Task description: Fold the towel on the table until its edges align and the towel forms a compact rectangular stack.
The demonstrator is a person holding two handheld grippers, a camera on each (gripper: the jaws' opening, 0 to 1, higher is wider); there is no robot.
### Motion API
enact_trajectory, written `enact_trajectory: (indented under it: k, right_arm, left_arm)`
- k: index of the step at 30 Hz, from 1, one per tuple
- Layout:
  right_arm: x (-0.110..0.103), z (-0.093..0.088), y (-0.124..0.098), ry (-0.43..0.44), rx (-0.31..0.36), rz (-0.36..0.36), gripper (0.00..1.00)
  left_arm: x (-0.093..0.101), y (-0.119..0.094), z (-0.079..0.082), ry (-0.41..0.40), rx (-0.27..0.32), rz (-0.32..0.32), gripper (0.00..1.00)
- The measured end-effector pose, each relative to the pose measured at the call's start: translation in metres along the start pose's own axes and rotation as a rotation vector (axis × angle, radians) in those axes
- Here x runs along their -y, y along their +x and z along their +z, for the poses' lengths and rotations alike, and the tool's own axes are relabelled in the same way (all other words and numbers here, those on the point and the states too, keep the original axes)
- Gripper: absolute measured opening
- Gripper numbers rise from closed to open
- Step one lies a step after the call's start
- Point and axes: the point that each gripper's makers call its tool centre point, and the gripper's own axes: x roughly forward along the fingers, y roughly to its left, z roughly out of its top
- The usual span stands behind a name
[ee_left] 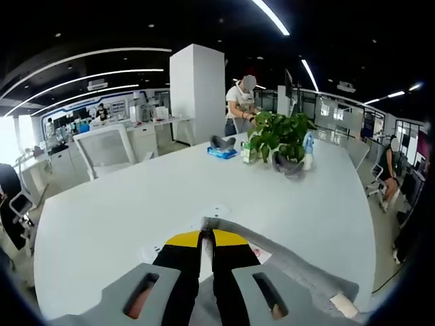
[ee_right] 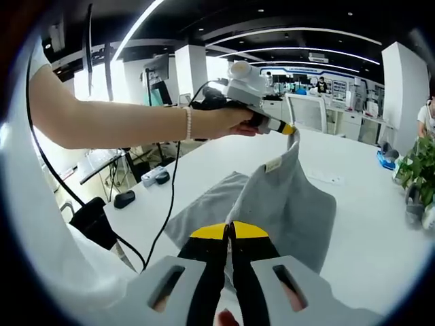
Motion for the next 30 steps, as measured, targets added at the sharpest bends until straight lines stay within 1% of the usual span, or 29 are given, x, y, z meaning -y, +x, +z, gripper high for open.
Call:
enact_trajectory:
  k: [4,9,17,24,30]
  right_arm:
    - [-0.01,0.001,0.008,-0.02,-0.01,0.028,0.0]
    - [-0.022,0.001,0.019,-0.055,-0.027,0.064,0.0]
    - [-0.036,0.001,0.03,-0.074,-0.049,0.113,0.0]
    - [-0.048,0.002,0.042,-0.104,-0.063,0.153,0.0]
    - [-0.057,0.004,0.051,-0.115,-0.069,0.184,0.0]
  left_arm:
    - [-0.007,-0.005,-0.008,-0.006,-0.007,0.011,0.05]
    - [-0.021,-0.011,-0.015,-0.028,-0.009,0.029,0.05]
    - [-0.036,-0.019,-0.024,-0.055,-0.008,0.049,0.05]
    - [-0.05,-0.025,-0.037,-0.075,-0.012,0.069,0.05]
    - [-0.061,-0.029,-0.043,-0.091,-0.007,0.079,0.05]
